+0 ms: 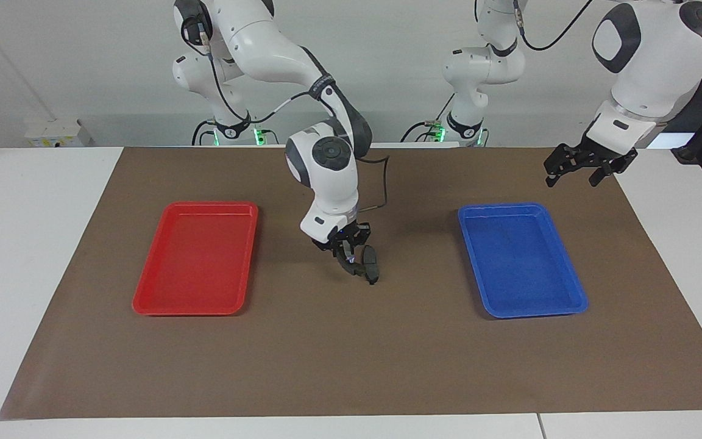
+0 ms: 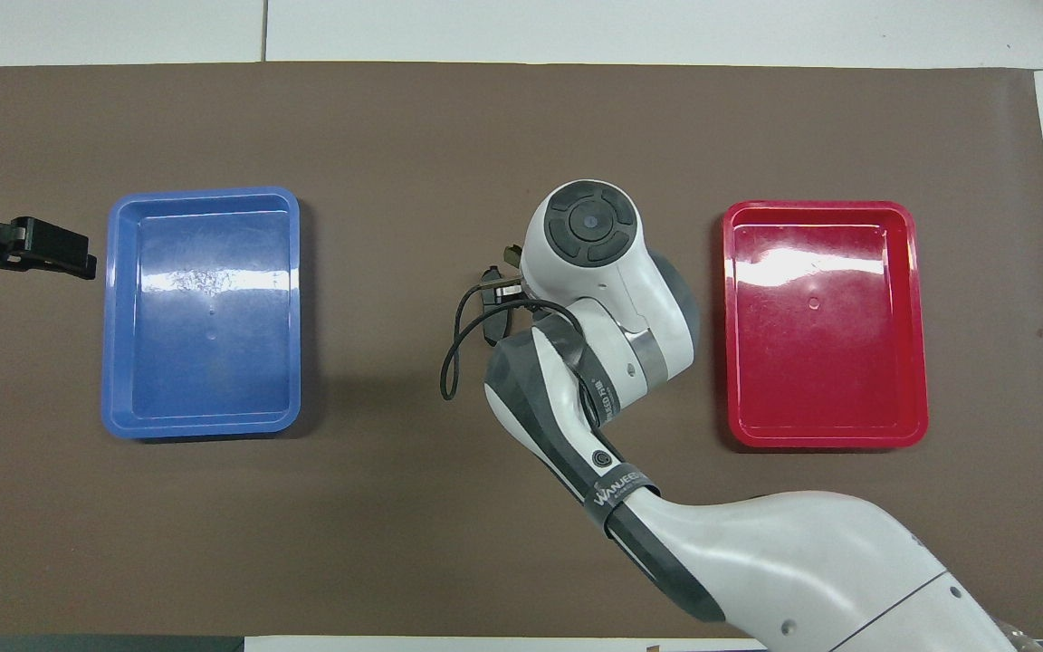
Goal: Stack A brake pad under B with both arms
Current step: 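Lift the curved pad with the right gripper toward the dark pad, then lower the curved pad onto the dark pad and open the right gripper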
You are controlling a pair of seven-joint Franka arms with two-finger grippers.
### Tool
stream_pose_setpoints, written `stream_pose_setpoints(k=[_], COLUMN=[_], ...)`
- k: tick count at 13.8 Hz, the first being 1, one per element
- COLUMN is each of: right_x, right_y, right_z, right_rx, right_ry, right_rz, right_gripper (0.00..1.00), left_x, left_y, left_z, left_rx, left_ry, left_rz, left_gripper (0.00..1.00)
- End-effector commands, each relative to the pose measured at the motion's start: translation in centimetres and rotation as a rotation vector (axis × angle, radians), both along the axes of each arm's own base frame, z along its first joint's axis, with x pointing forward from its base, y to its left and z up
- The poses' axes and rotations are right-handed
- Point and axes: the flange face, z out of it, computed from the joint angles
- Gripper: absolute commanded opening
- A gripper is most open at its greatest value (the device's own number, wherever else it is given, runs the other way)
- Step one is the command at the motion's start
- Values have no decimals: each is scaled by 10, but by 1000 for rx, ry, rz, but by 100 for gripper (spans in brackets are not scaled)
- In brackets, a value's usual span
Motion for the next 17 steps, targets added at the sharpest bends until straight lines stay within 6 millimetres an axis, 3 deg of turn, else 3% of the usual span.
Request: stream_pose_setpoints(k=[1,5,17], right_x=[-2,-10,-10], right_y=[15,30,27], right_z=[-2,-16,-37], right_rx=[23,20,29], right_ry=[-7,-12,-33], right_rz=[-16,-20,-39], right_gripper=[0,0,0], left_x=[-7,-7,-7], left_y=[2,2,2], left_z=[1,1,1], left_rx=[-14,-14,-14], left_ry=[3,3,3], left_rz=[-1,-1,-1], left_gripper=[100,100,100])
